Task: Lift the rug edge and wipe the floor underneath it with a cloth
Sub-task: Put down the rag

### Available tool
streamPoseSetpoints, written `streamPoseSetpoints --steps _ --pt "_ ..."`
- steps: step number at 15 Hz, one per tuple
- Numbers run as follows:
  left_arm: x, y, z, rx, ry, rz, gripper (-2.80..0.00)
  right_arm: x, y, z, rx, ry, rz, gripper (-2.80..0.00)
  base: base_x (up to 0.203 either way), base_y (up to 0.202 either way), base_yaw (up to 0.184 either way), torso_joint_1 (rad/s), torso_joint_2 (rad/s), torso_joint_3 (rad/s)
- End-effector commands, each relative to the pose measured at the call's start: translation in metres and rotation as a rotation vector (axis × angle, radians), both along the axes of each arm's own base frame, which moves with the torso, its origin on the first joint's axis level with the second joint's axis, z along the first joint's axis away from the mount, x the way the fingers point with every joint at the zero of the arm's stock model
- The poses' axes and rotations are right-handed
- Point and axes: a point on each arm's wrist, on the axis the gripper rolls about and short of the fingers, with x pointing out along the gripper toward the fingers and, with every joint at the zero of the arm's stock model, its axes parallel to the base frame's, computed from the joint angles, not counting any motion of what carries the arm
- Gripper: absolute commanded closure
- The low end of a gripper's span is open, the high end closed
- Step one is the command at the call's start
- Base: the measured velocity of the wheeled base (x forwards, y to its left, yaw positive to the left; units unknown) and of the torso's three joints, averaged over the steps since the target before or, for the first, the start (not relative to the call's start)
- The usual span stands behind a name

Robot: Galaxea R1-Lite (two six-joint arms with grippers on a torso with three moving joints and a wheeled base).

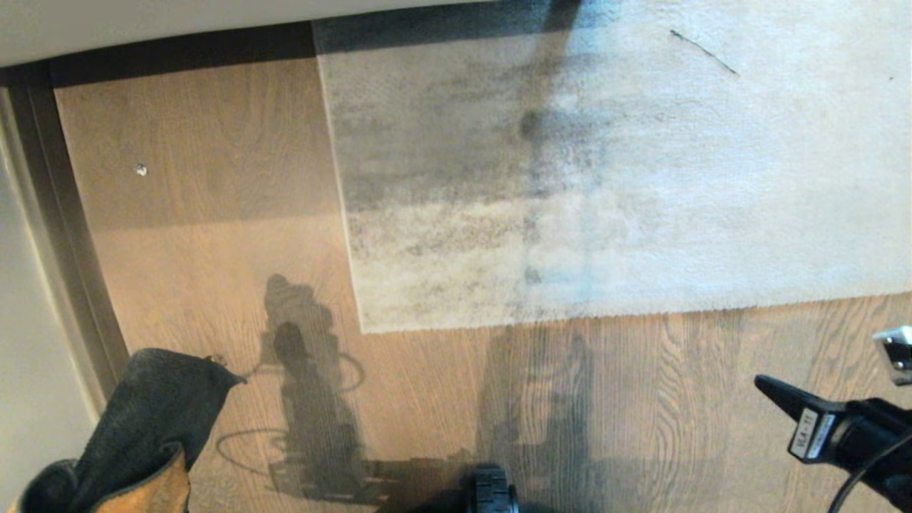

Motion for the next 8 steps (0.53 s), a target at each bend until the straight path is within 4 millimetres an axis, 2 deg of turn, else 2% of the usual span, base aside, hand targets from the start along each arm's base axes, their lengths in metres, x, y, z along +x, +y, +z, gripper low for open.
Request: streamPoseSetpoints --steps 1,4,8 --pt "0.000 0.000 0.000 0.000 0.000 0.000 0.00 -0.023 -0.010 0.011 -0.062 -0.071 -0.038 0.00 0.000 0.000 0.000 0.000 0.00 0.000" --pt "0.000 0.000 0.000 0.000 0.000 0.000 0.00 -0.054 -0.015 0.012 -0.136 -0.092 -0.044 0.00 0.000 0.000 0.000 0.000 0.00 0.000" --pt "0.000 0.000 0.000 0.000 0.000 0.000 0.00 -0.091 -0.019 0.004 -0.208 -0.105 -0.074 0.00 0.000 0.000 0.000 0.000 0.00 0.000"
